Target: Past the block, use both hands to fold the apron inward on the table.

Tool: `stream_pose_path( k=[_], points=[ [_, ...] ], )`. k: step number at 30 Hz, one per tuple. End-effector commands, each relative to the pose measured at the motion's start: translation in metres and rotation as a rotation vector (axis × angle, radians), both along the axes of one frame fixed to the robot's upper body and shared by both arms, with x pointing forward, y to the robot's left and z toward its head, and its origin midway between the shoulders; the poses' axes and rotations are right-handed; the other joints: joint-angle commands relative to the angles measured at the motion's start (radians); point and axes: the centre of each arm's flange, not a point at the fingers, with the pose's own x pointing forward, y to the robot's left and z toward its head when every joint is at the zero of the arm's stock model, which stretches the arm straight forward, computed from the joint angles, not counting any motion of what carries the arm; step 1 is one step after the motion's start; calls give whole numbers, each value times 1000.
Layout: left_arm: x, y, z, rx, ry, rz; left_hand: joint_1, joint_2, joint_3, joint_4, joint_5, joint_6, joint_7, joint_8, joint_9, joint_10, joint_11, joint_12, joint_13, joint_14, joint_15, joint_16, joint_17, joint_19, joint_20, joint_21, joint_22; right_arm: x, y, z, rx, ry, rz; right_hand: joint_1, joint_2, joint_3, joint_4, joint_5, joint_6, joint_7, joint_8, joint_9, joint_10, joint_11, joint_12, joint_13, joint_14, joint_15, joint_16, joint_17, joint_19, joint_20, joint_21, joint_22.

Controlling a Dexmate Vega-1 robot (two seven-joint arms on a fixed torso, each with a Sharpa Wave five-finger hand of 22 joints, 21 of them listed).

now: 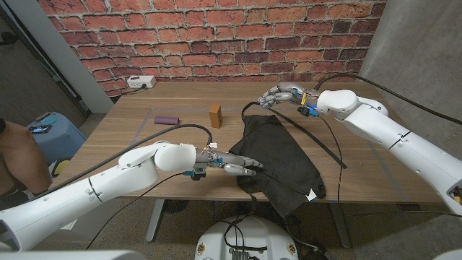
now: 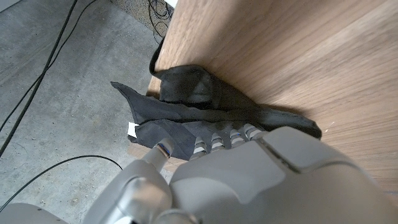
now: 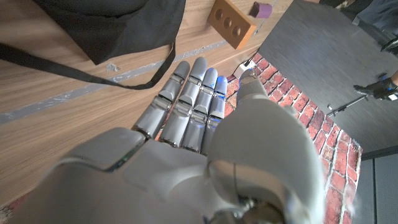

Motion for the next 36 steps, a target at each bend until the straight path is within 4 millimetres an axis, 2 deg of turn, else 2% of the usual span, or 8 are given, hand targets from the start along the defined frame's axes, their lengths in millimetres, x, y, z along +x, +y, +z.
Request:
stream_pose_path(
  k=[1,14,36],
  points=[
    [8,7,2,36,18,-31,-60,-67,8,0,-5,-1,3,3,2,-10,1,-1,1,-47,-5,1,3,-101,4,0,2,1,-15,8,101,-8,-55,1,12,2,-4,0,-1,-4,4,1,-1,4,-8,-1,-11,-35,7,0,1,-5,-1,2],
    [14,8,14,57,2,-75,-62,-67,6,1,-5,1,4,3,2,-9,2,0,1,-45,-5,2,4,-101,5,0,2,0,-19,8,130,7,-91,-1,12,1,-6,-1,-8,-7,2,1,-9,-4,-22,-5,-20,-35,11,1,-8,-3,-4,2],
    [7,15,26,41,-49,-135,-63,-67,5,1,-5,-6,7,0,2,-12,5,-1,1,-45,-4,2,4,-101,6,0,3,-3,-32,-2,205,32,-159,-2,15,3,-8,-3,-14,-11,2,1,-8,-2,-34,-9,-28,-31,13,-2,-12,0,-6,2]
  ],
)
